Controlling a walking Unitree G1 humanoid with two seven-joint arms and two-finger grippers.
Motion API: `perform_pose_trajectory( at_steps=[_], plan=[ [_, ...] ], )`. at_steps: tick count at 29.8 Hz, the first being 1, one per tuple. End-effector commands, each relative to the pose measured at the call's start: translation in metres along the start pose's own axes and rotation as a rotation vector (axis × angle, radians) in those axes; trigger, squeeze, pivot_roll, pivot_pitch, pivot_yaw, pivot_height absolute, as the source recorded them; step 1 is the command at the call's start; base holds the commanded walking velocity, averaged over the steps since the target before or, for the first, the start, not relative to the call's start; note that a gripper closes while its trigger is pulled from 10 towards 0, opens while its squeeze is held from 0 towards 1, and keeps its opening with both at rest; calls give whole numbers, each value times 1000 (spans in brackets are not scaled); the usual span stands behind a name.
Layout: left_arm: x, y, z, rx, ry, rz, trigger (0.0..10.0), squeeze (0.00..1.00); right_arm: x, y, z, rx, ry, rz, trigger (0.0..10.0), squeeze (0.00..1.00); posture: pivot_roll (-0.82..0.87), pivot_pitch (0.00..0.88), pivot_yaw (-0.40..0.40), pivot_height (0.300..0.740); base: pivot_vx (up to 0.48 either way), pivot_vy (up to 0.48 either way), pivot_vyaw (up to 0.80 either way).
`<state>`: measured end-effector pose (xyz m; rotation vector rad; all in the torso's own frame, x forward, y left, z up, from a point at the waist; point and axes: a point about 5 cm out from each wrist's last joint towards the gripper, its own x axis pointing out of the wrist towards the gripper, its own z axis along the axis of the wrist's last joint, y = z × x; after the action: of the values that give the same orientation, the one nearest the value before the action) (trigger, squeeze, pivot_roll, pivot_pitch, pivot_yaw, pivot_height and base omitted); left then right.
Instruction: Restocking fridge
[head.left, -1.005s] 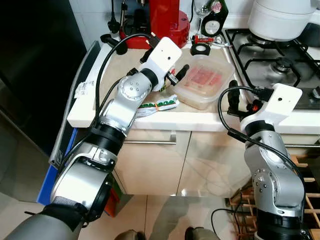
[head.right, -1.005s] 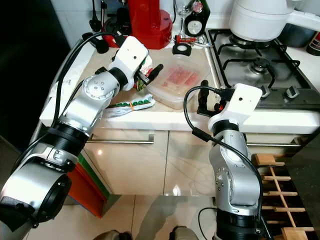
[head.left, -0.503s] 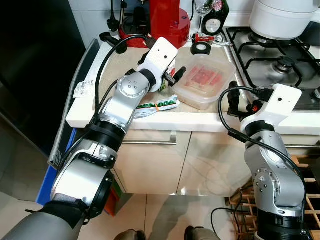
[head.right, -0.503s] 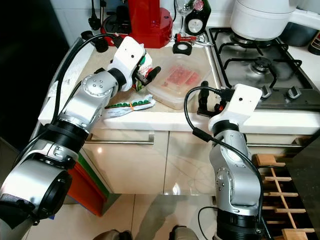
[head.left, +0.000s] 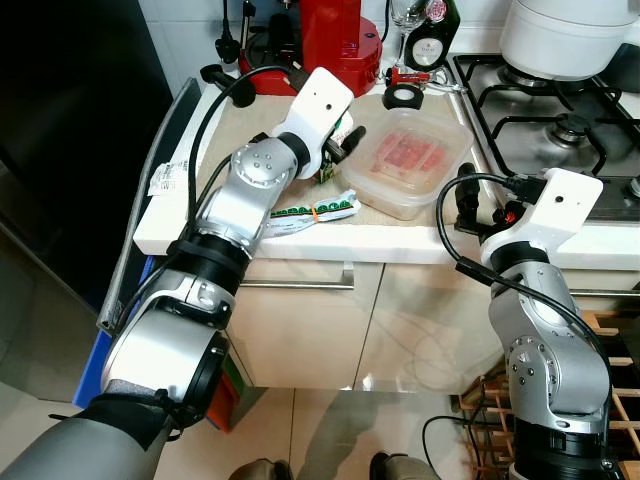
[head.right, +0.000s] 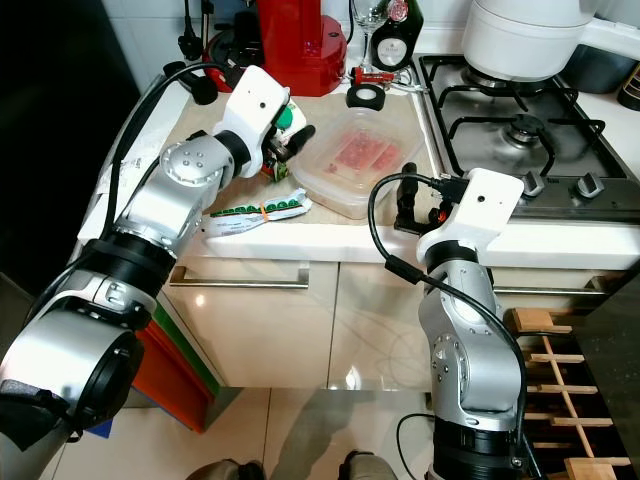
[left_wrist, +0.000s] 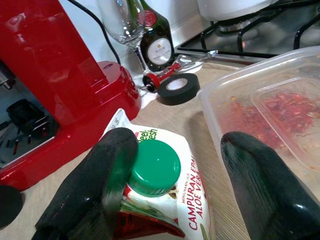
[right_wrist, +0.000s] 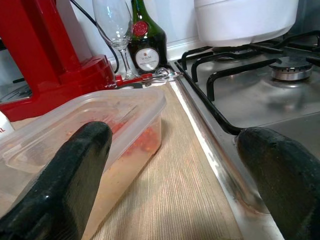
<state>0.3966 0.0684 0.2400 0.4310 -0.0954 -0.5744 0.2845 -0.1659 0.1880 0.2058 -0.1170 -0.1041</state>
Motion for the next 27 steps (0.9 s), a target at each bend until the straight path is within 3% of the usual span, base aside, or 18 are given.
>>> perform_pose_trajectory(
  at_steps=[1, 12, 15, 16, 20, 21, 27],
  plan=[
    [1, -3, -8, -12, 47, -35, 0, 0, -1, 1, 4, 6, -9, -1, 10000, 0, -219, 87, 50, 740, 0, 0, 0],
    [-1, -11, -10, 86, 33, -93, 0, 0, -1, 1, 2, 5, -5, -3, 10000, 0, -216, 88, 48, 740, 0, 0, 0],
    [-2, -14, -7, 67, 0, -115, 0, 0, -1, 0, 2, 4, -3, -3, 10000, 0, -215, 84, 46, 740, 0, 0, 0],
    [-3, -12, 4, 42, -68, -103, 0, 0, -1, 0, 1, 3, -3, -2, 10000, 0, -214, 83, 45, 740, 0, 0, 0],
    [-6, -4, 19, 6, -146, -74, 0, 0, 0, 1, 1, 1, -3, 1, 10000, 0, -210, 73, 42, 740, 0, 0, 0],
    [-9, 3, 29, -14, -206, -49, 0, 0, 1, 1, 1, 0, -4, 2, 10000, 0, -206, 67, 40, 740, 0, 0, 0],
    [-15, 14, 39, -26, -279, -5, 0, 0, 3, 2, -1, -3, -4, 10, 10000, 0, -198, 52, 34, 740, 0, 0, 0]
  ],
)
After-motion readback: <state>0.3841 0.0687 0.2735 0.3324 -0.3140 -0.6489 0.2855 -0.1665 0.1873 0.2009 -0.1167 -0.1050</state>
